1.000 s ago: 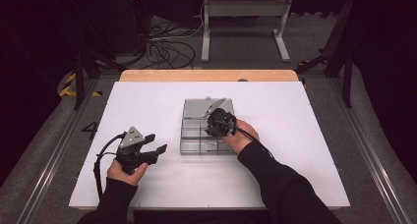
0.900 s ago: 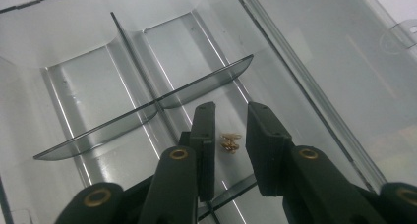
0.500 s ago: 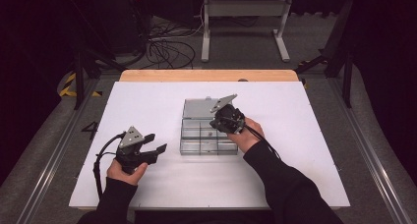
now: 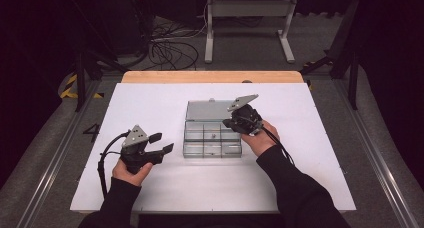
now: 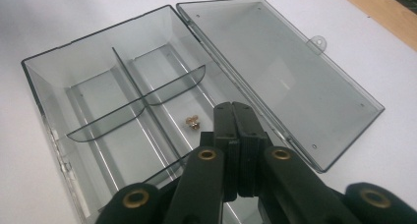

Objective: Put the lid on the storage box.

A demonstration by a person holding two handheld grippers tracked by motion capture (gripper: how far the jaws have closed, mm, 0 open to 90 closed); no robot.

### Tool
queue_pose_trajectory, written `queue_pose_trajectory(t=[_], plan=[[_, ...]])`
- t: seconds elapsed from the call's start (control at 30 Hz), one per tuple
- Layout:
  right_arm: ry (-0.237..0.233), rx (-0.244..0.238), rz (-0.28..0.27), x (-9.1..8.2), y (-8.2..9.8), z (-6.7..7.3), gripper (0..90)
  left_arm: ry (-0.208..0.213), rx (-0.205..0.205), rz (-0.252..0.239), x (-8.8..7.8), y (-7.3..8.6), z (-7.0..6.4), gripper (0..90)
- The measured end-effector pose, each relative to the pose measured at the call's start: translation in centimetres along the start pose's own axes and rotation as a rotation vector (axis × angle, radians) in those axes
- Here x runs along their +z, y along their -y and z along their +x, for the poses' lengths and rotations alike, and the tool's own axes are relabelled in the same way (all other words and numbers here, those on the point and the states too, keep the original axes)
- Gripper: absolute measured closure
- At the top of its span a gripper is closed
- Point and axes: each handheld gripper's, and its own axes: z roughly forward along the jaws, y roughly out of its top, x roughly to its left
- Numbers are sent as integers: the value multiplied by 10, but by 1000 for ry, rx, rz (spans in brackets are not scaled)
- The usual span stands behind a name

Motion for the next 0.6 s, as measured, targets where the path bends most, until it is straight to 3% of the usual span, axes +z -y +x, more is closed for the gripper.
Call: queue_pose_trajectory(t=[0.1, 0.2, 0.33, 0.5, 0.6], plan=[[11, -9, 3, -2, 2, -1, 900, 32, 12, 16, 0, -5, -1, 417], [13, 4, 3, -3, 4, -4, 900, 26, 34, 19, -1, -10, -3, 424], [18, 7, 1, -5, 7, -5, 900, 22, 32, 24, 2, -13, -2, 434], [33, 19, -6, -10, 10, -10, 900, -20, 33, 44, 5, -18, -1, 480], [48, 33, -7, -12, 12, -15, 900, -46, 36, 63, 8, -22, 2, 557]])
